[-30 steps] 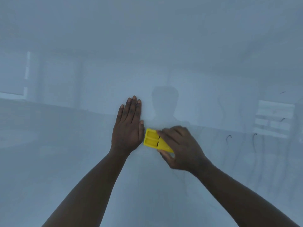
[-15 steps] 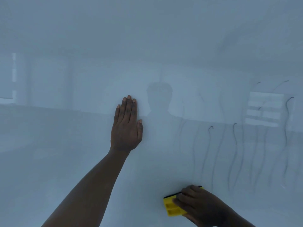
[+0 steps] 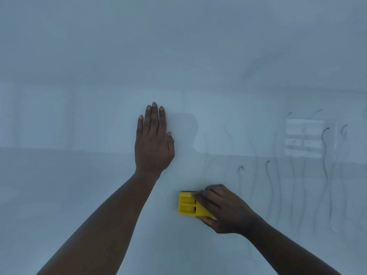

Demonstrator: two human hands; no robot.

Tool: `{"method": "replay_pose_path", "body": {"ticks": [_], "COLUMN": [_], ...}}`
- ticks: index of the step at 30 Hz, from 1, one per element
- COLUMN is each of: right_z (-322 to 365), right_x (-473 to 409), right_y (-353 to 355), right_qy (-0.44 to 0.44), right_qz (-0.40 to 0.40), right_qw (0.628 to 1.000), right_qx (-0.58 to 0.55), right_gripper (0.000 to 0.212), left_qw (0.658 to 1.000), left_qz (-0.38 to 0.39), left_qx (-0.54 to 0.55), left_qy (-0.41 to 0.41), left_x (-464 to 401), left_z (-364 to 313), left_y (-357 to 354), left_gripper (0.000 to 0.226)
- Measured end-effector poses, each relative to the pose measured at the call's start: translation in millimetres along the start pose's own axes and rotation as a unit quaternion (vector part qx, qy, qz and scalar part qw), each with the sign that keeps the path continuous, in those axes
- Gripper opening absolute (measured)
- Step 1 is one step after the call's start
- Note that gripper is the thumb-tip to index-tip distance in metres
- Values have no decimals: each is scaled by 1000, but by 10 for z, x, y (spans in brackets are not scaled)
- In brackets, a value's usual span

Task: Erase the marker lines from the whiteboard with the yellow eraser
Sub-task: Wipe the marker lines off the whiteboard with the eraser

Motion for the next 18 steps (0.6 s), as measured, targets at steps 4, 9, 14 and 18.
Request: {"method": "replay_pose_path", "body": {"ticks": [4,9,14,18], "right_z": [-436,-979,-1396,-1754], "right_x": [-270,-569,-473,-11], "right_y": [200,440,749,1084], "right_qy": [-96,-202,-309,-421], "right_qz": [-70,-155,-226,-255], "right_qw": [992,964,917,860], "right_qx": [39,75,107,131], "right_gripper": [52,56,57,56], "left_qw": [999,999,998,997], "left_qz": [22,27,34,34], "left_qx": [11,0,14,19], "left_qy": [-20,-23,-57,-71], "left_x": [-71,-73,-97,-141], "left_z": [49,-31,-221,-413], "left_y": [-33,-60,-70,-84], "left_gripper": [64,65,67,67]}}
Point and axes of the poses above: each hand's wrist, its own x-axis away from the middle knuckle, its own y-axis out of the back of the hand, z = x × y, the point moved 3 cm from there along -x, towards the middle knuckle, and after that the axes turned 10 degrees about y, right-handed, at the moved point
